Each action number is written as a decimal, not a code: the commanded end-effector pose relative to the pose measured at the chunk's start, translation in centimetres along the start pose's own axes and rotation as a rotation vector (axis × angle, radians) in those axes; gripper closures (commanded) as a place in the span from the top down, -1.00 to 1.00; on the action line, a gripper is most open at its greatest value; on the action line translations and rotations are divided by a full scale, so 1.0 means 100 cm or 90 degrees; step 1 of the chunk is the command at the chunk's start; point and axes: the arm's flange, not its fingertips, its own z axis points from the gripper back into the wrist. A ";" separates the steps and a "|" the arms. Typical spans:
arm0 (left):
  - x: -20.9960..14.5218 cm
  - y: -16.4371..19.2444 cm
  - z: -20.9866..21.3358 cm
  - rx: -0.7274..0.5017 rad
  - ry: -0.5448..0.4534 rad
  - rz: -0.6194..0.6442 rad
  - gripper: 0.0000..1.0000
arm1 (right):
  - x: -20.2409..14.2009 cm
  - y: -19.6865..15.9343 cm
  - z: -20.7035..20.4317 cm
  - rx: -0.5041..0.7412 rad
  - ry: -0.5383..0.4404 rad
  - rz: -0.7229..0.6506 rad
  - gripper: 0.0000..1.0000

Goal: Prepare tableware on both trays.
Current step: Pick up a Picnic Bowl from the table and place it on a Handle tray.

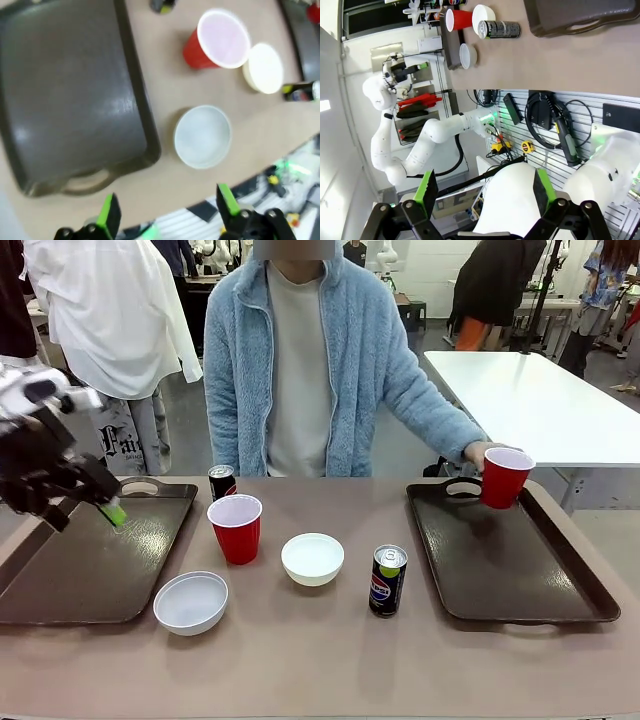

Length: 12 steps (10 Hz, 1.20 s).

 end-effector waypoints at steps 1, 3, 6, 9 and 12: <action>0.010 -0.014 -0.030 0.074 0.003 -0.034 1.00 | 0.000 -0.001 -0.001 0.003 0.006 -0.009 1.00; 0.010 -0.036 -0.062 0.125 0.010 -0.087 1.00 | 0.000 -0.001 -0.001 0.003 0.006 -0.009 1.00; 0.019 -0.037 -0.106 0.130 0.067 -0.142 1.00 | 0.000 -0.001 -0.001 0.003 0.006 -0.009 1.00; 0.023 -0.033 -0.144 0.110 0.084 -0.175 1.00 | 0.000 -0.001 -0.001 0.003 0.006 -0.009 1.00; 0.024 -0.048 -0.156 0.111 0.072 -0.195 1.00 | 0.000 -0.001 -0.001 0.003 0.006 -0.009 1.00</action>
